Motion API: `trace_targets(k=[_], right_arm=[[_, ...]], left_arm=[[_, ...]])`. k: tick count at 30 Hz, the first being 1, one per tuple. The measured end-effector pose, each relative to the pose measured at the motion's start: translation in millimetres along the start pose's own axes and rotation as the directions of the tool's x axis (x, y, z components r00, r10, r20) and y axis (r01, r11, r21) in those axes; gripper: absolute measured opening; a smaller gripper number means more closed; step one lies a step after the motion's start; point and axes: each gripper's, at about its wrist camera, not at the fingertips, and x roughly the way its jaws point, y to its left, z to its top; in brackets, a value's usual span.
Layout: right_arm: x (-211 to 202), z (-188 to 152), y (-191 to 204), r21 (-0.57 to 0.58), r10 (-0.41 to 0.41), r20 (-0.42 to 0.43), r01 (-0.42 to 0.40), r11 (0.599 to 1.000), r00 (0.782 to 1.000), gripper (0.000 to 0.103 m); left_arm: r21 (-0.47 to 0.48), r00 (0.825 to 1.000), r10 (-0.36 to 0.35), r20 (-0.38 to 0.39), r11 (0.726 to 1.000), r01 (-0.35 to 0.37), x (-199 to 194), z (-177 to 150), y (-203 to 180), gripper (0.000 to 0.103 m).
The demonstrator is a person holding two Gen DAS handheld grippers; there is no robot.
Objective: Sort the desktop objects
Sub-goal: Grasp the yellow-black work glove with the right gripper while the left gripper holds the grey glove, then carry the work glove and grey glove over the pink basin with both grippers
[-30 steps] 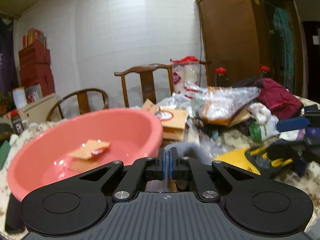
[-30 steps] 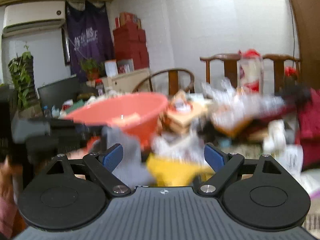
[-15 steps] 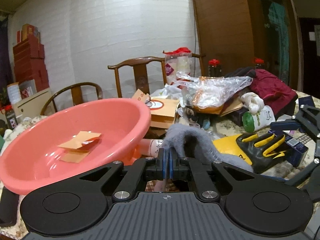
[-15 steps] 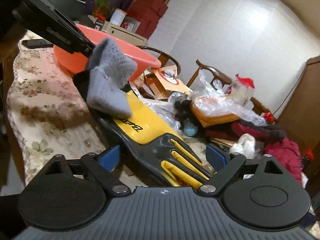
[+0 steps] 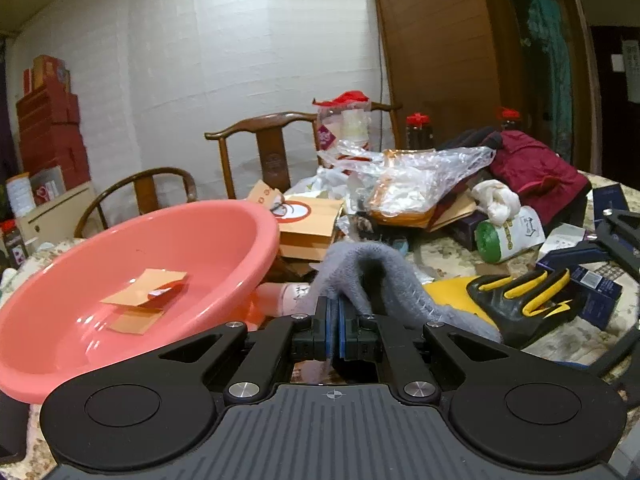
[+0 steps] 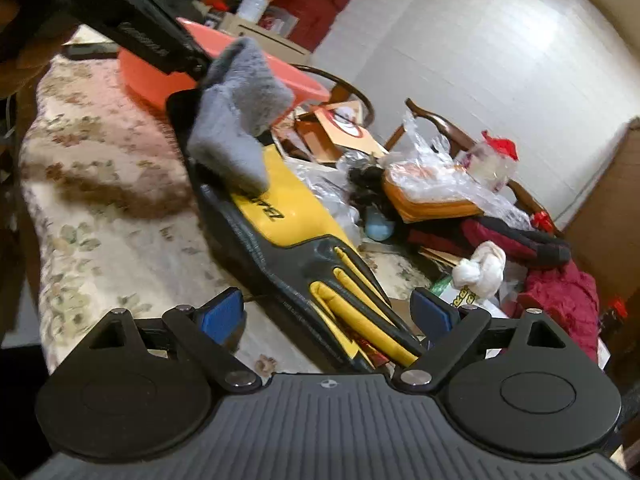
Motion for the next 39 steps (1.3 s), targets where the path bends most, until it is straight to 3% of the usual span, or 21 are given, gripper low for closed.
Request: trace_targets(k=[6, 8, 10, 13, 18, 29, 34, 39], right_arm=[[30.3, 6.8, -7.2, 0.035, 0.017, -0.023, -0.017, 0.999, 1.000, 0.085], [38.0, 9.4, -15.1, 0.098, 0.066, -0.020, -0.064, 0.993, 0.998, 0.078], [44.7, 10.9, -23.8, 0.170, 0.116, -0.027, -0.110, 0.979, 0.993, 0.059], [45.3, 11.5, -30.5, 0.225, 0.133, -0.023, -0.124, 0.966, 0.991, 0.042], [28.0, 11.5, -41.9, 0.275, 0.098, 0.008, -0.097, 0.957, 0.995, 0.031], [-7.5, 38.3, -72.8, 0.315, -0.038, 0.128, -0.005, 0.949, 0.991, 0.029], [-15.7, 66.7, -80.6, 0.319, -0.072, 0.196, 0.006, 0.948, 0.978, 0.029], [-7.7, 112.1, -77.6, 0.291, -0.041, 0.279, -0.043, 0.956, 0.960, 0.029]], left_arm=[[-0.004, 1.000, 0.000, -0.002, 1.000, 0.000, 1.4, 2.9, -0.4, 0.000], [-0.006, 1.000, 0.000, -0.005, 1.000, 0.000, 3.1, 3.5, -0.3, 0.000], [-0.010, 1.000, -0.007, -0.009, 1.000, 0.007, 4.8, 3.6, -0.5, 0.000], [-0.002, 1.000, -0.013, -0.013, 1.000, 0.013, 7.4, 3.4, -3.8, 0.000], [-0.006, 0.999, -0.033, 0.002, 0.999, 0.033, 5.1, 6.8, -8.1, 0.000], [0.054, 0.991, -0.014, 0.129, 0.998, 0.007, -19.7, 50.9, -15.8, 0.000], [0.059, 0.982, 0.040, 0.185, 0.997, -0.052, -34.0, 70.1, -3.3, 0.000], [0.025, 0.967, 0.134, 0.215, 0.989, -0.142, -49.1, 80.2, 31.5, 0.000]])
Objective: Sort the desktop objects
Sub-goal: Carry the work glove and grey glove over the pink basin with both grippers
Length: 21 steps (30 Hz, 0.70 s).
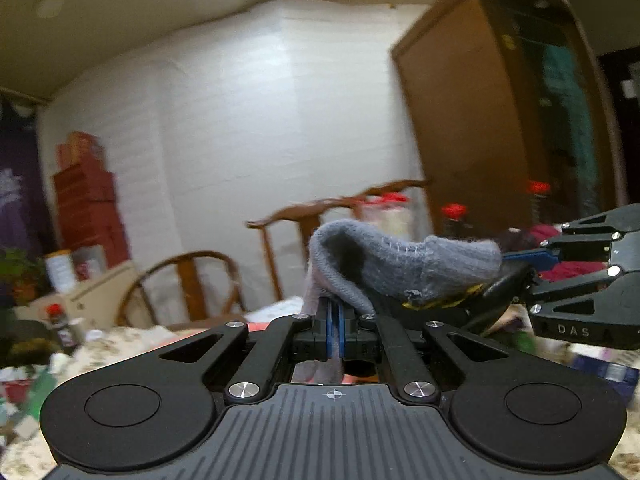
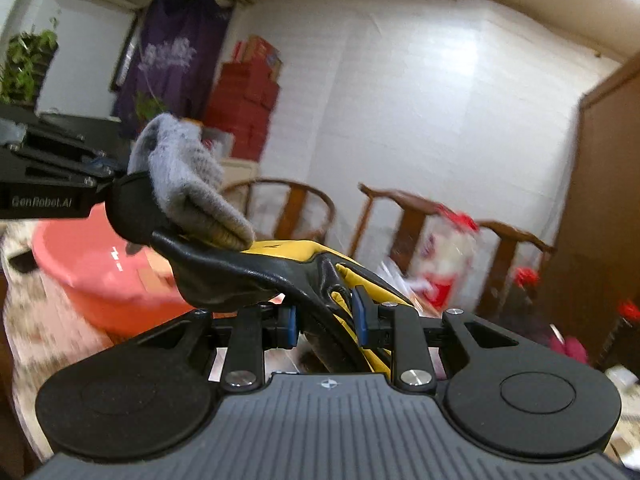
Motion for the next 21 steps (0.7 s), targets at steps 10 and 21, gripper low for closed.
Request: trace_targets(k=[10, 21], right_arm=[[85.4, 59.8, 72.0, -0.052, 0.180, 0.049, -0.178, 0.983, 0.982, 0.029], [198.5, 56.3, 120.5, -0.075, 0.272, -0.181, -0.289, 0.955, 0.945, 0.054]], left_arm=[[-0.061, 0.973, 0.215, -0.082, 0.974, -0.220, 6.8, -21.4, 99.1, 0.004], [-0.068, 0.933, 0.275, -0.232, 0.952, -0.298, 25.2, -74.1, 155.6, 0.038]])
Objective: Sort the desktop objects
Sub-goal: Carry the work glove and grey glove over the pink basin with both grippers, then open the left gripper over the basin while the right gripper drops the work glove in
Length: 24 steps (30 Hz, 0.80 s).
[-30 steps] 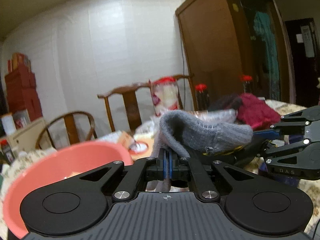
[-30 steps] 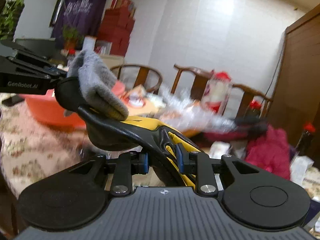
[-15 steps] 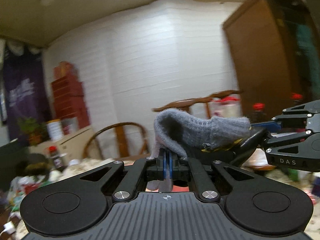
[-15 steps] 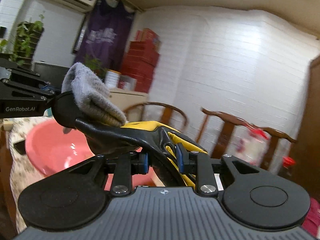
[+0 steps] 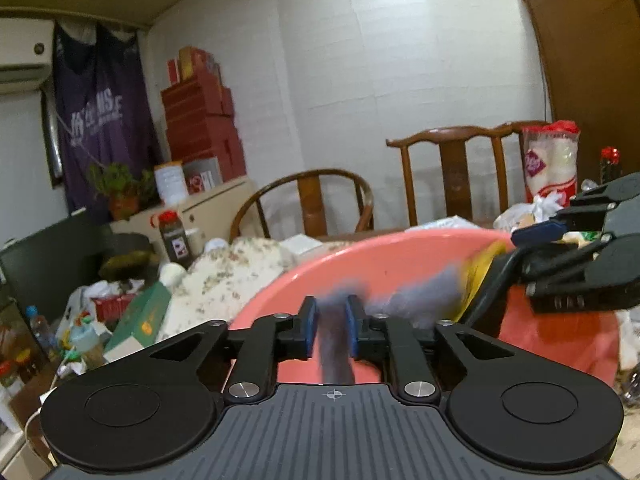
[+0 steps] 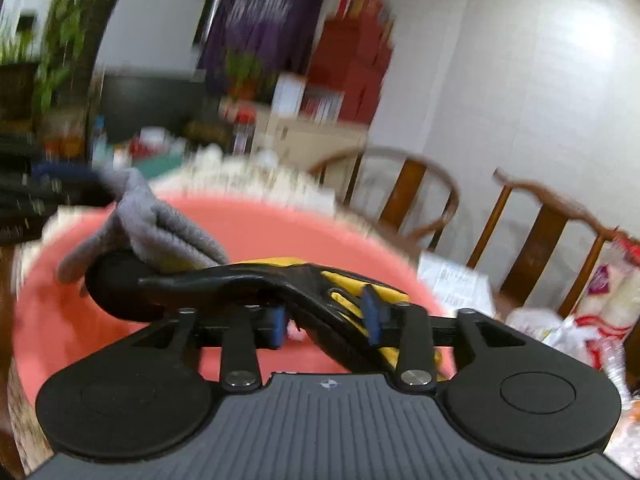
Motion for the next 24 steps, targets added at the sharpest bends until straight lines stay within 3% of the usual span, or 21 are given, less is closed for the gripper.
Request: trace_targets(k=[2, 6, 8, 16, 24], right_arm=[[8.9, -7.2, 7.0, -0.042, 0.004, -0.046, -0.006, 0.999, 0.999, 0.067], [10.7, -21.5, 19.9, -0.121, -0.060, -0.083, 0.050, 0.991, 0.995, 0.088], [8.3, -22.8, 18.7, -0.150, -0.074, -0.094, 0.059, 0.987, 0.993, 0.093], [16.4, -17.7, 33.7, -0.362, -0.121, -0.233, 0.029, 0.932, 0.965, 0.098], [22.3, 2.2, 21.7, -0.404, -0.134, -0.334, -0.013, 0.915, 0.933, 0.098]], left_arm=[[0.009, 1.000, 0.003, 0.004, 1.000, -0.003, 1.0, -2.9, 2.0, 0.062], [0.018, 1.000, -0.005, 0.027, 1.000, 0.005, -1.7, -5.3, -3.5, 0.077], [0.024, 0.999, -0.021, 0.035, 1.000, 0.020, -1.8, -4.7, -9.0, 0.085], [0.022, 1.000, 0.006, 0.006, 1.000, -0.006, 3.1, -5.3, -20.9, 0.086], [-0.040, 0.998, 0.059, -0.031, 0.997, -0.061, 13.9, -0.4, -12.6, 0.087]])
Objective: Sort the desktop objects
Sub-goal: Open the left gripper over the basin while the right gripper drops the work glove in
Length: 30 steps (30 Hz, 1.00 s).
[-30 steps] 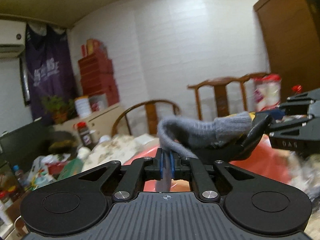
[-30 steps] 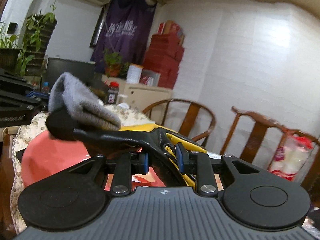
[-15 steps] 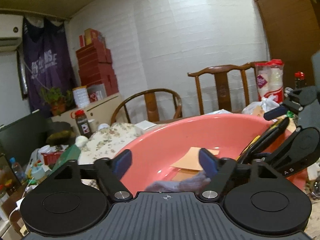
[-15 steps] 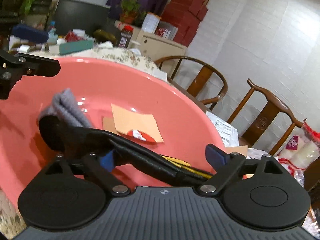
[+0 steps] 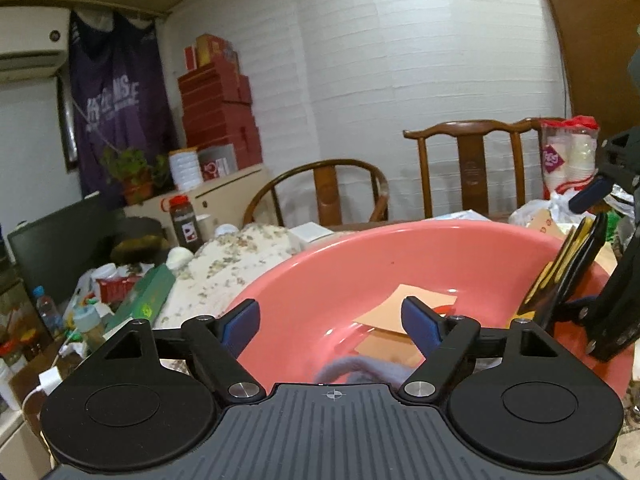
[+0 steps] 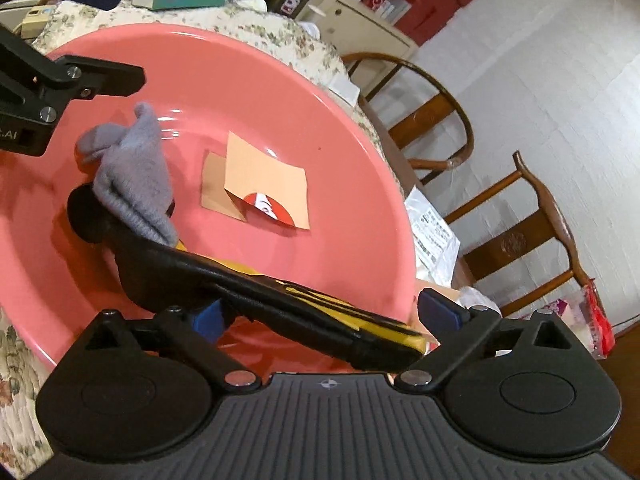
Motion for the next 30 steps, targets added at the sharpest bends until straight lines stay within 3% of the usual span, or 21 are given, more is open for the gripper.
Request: trace_targets(k=[6, 13, 18, 22, 25, 30], right_arm=[[1.7, 20.7, -21.7, 0.052, -0.027, -0.005, 0.027, 0.998, 1.000, 0.099], [11.5, 54.1, -28.0, 0.120, -0.153, 0.099, 0.141, 0.983, 0.983, 0.102], [18.6, 54.5, -32.4, 0.164, -0.150, 0.109, 0.132, 0.978, 0.983, 0.102], [8.7, 32.1, -47.1, 0.296, -0.124, 0.137, 0.079, 0.952, 0.983, 0.102], [-7.3, 1.0, -60.8, 0.435, -0.089, 0.192, -0.004, 0.901, 0.977, 0.102], [-36.2, -59.8, -67.6, 0.588, -0.101, 0.227, -0.053, 0.807, 0.969, 0.102]], left_arm=[[-0.015, 1.000, 0.004, -0.007, 1.000, -0.004, 4.5, 2.6, -1.4, 0.091], [-0.018, 1.000, 0.004, -0.012, 1.000, -0.004, 10.3, 1.9, -3.1, 0.091], [0.005, 1.000, 0.017, -0.017, 1.000, -0.016, 14.3, -0.6, -8.5, 0.091], [0.004, 1.000, 0.001, -0.017, 1.000, -0.001, 12.9, -1.1, -13.5, 0.092], [-0.002, 1.000, -0.004, -0.008, 1.000, 0.004, 6.7, -1.7, -19.6, 0.094], [0.002, 1.000, -0.013, 0.004, 1.000, 0.013, -10.7, -5.4, -36.7, 0.097]])
